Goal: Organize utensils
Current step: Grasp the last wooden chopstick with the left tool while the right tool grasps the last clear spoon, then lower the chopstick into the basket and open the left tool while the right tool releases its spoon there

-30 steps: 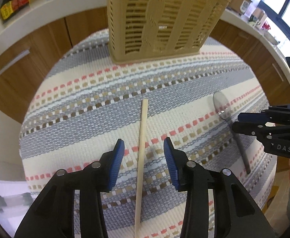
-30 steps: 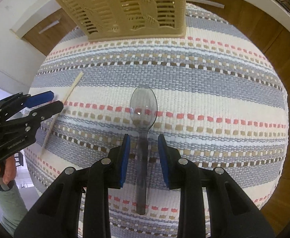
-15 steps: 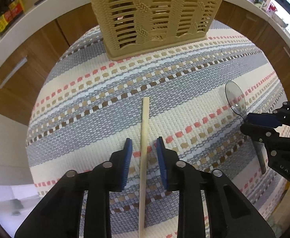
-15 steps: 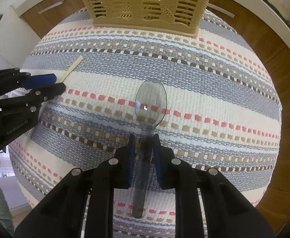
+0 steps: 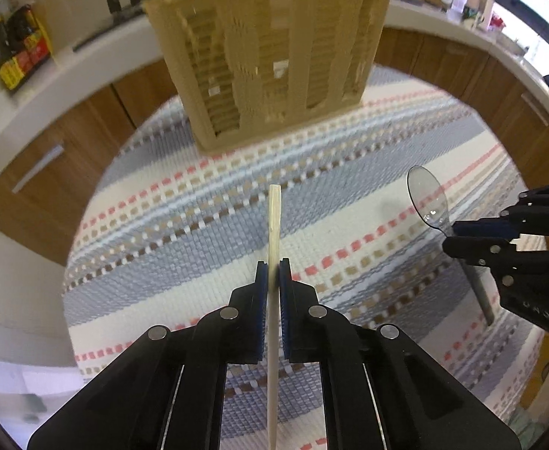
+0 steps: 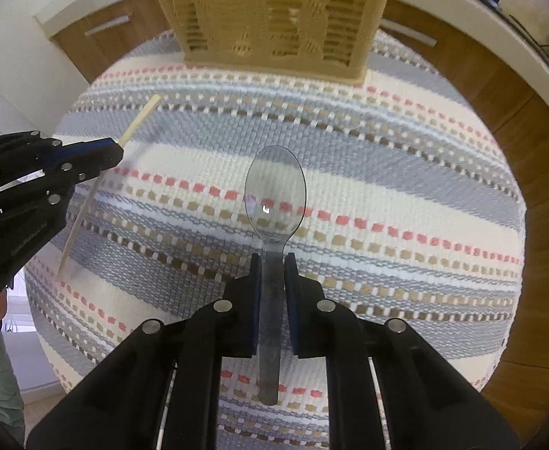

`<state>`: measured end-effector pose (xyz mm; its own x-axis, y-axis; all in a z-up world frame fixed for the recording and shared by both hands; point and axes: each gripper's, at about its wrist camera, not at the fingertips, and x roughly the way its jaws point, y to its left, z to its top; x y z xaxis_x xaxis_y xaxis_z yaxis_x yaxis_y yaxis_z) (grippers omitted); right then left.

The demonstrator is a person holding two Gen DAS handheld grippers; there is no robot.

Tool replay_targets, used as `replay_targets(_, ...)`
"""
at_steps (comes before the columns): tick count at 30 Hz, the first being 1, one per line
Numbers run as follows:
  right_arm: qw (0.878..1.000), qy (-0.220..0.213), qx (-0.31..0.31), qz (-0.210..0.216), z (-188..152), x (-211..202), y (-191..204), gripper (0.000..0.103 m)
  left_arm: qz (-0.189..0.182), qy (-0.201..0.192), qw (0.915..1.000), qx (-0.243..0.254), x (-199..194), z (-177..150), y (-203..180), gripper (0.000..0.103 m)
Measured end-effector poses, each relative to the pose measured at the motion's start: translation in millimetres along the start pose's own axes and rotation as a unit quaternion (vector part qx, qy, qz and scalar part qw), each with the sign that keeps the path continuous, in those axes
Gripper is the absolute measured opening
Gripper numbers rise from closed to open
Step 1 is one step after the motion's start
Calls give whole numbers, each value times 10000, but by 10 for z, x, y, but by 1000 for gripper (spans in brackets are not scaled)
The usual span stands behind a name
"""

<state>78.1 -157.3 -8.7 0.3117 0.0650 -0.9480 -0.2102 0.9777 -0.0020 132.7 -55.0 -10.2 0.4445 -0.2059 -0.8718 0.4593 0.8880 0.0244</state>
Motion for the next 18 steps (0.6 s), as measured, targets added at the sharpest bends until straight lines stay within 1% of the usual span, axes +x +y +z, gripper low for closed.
replay_targets(3, 9996, -275, 21, 54, 29, -238, -49, 10, -57, -370, 9993, -18, -256, 56, -11, 4)
replay_targets(6, 9977, -664, 28, 157, 74, -536, -80, 10, -68, -751, 9971, -40, -522, 145, 6, 4)
replay_targets(9, 9927, -1175, -18, 252, 159, -872, -97, 10, -87, -1205, 9926, -107, -881, 223, 28, 4)
replay_targets(13, 9819, -1861, -78, 344, 351, -1252, -127, 10, -223, -1945, 9803, -264, -1344, 384, 107, 4)
replay_targets(15, 9744, -2216, -101, 352, 437, -1439, -143, 10, -304, -2270, 9727, -368, -1522, 486, 155, 4)
replay_targets(18, 9606, -2754, -146, 354, 542, -1710, -167, 10, -317, -2730, 9604, -463, -1723, 611, 270, 4)
